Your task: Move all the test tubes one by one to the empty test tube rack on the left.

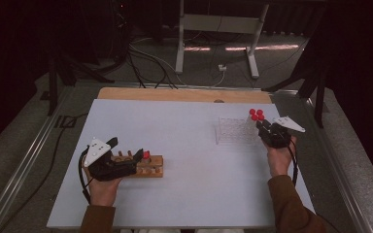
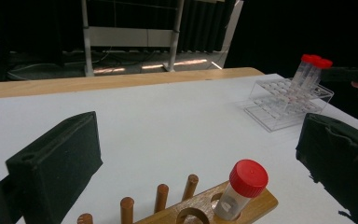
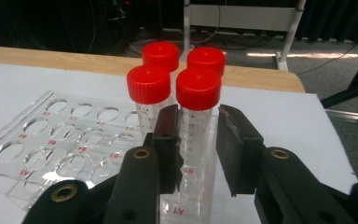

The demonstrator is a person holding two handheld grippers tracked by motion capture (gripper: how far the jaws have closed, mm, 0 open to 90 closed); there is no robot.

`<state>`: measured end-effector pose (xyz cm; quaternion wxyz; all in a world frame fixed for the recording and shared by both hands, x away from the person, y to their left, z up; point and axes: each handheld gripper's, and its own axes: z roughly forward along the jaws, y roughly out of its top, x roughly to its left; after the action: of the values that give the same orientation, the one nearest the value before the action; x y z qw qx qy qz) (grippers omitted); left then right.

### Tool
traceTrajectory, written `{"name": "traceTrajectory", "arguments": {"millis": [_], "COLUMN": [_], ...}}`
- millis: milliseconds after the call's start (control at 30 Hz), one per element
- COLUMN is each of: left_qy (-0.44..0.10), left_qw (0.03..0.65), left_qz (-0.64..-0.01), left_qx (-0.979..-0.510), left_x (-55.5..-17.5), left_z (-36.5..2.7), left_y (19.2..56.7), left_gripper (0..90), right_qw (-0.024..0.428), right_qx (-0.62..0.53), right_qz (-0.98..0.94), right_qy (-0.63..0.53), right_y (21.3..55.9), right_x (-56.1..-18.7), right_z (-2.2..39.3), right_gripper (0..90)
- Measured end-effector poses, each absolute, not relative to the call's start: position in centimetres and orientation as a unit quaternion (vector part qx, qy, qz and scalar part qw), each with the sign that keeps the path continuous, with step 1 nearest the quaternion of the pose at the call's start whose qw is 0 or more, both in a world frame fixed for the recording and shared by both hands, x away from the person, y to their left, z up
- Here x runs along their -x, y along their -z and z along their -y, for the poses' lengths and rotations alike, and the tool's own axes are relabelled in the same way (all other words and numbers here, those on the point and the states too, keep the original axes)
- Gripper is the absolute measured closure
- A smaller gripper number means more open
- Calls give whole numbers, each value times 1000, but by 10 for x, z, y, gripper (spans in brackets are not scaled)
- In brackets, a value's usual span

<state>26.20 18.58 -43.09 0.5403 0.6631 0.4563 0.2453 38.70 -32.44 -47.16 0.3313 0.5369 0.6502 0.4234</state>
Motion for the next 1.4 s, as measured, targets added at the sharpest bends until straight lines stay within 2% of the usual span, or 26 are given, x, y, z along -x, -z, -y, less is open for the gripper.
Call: {"name": "traceTrajectory", "arguments": {"millis": [500, 1400], "left_qy": [-245, -239], "left_qw": [542, 545], "left_qz": [-458, -460], "left_qx": [-661, -658], "left_x": [-262, -262], "left_z": [-188, -190], "left_y": [430, 430], "left_gripper": [7, 7], "right_qw": [327, 368], "right_qx": [-545, -513], "right_qz": [-644, -626], "right_qy": [-425, -459], "right_y": [478, 437], "right_x": [-393, -369], "right_z": [322, 326], "right_gripper": [744, 745]}}
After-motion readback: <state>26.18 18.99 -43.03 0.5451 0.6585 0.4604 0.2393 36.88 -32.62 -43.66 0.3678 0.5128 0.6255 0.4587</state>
